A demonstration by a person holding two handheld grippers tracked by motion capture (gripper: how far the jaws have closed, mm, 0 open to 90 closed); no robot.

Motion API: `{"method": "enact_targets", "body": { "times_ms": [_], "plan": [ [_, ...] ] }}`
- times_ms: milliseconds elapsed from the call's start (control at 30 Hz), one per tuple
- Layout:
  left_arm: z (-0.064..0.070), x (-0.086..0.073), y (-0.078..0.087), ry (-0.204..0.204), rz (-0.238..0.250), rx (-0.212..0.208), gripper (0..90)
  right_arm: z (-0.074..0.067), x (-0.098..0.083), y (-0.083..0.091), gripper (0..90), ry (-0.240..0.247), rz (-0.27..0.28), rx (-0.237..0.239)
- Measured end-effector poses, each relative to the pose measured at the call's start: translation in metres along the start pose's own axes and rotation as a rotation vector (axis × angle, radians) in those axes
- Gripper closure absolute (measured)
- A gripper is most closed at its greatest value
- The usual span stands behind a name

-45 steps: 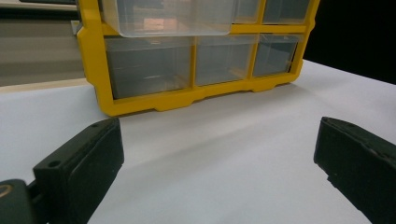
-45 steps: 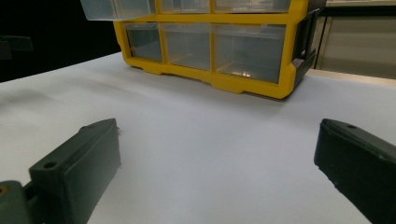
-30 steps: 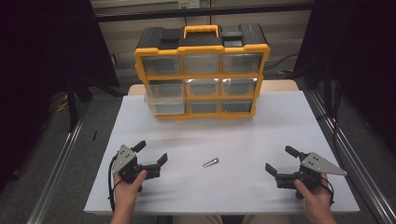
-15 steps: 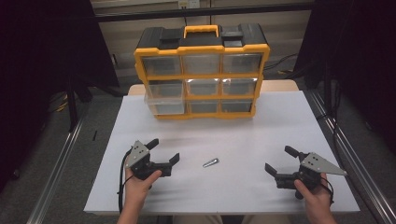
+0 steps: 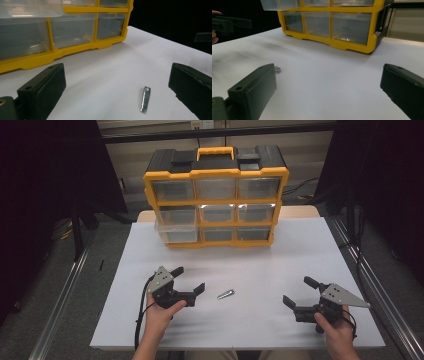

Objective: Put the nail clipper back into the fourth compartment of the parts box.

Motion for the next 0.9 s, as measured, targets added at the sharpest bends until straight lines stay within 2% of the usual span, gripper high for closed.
{"method": "enact_targets", "body": {
  "times_ms": [100,167,200,300,400,467,633,667,733,900],
  "plan": [
    [0.005,0.002,-0.006,-0.005,-0.012,-0.022,1.3,0.0,0.0,0.0,0.0,0.005,-0.004,0.003],
    [0.006,0.002,-0.008,-0.018,-0.02,-0.022,1.3,-0.001,0.0,0.0,0.0,0.008,-0.009,0.007],
    [0.01,0.003,-0.014,-0.004,-0.029,-0.035,1.3,-0.001,0.0,0.0,0.0,0.012,-0.006,0.007],
    [0.015,0.005,-0.022,-0.03,-0.057,-0.036,1.5,-0.001,0.0,-0.001,0.0,0.013,-0.008,0.01],
    [0.019,0.005,-0.029,-0.016,-0.08,-0.054,1.5,-0.001,0.0,0.0,0.0,0.006,-0.01,0.009],
    [0.02,0.005,-0.031,-0.028,-0.094,-0.057,1.6,-0.001,0.0,0.0,0.0,0.002,-0.007,0.005],
    [0.024,0.005,-0.041,-0.04,-0.167,-0.097,2.9,0.0,0.0,0.0,0.0,0.008,-0.002,0.004],
    [0.024,0.005,-0.041,-0.04,-0.167,-0.097,3.0,0.0,0.0,0.0,0.0,0.008,-0.003,0.005],
    [0.027,0.006,-0.046,-0.079,-0.195,-0.13,4.2,0.0,0.0,0.0,0.0,0.009,-0.003,0.006],
    [0.031,0.008,-0.052,-0.108,-0.227,-0.139,5.7,-0.001,0.0,-0.001,0.1,0.008,-0.003,0.006]
  ]
}}
Point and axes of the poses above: each handheld gripper's, and its own axes: y roughly backward along the jaws, x roughly out of its top, z roughly to its right, the point moved 1 cm from there along -y, roughly forward along the jaws, and after that the axes turned 5 degrees about x, right-handed, at the moved point
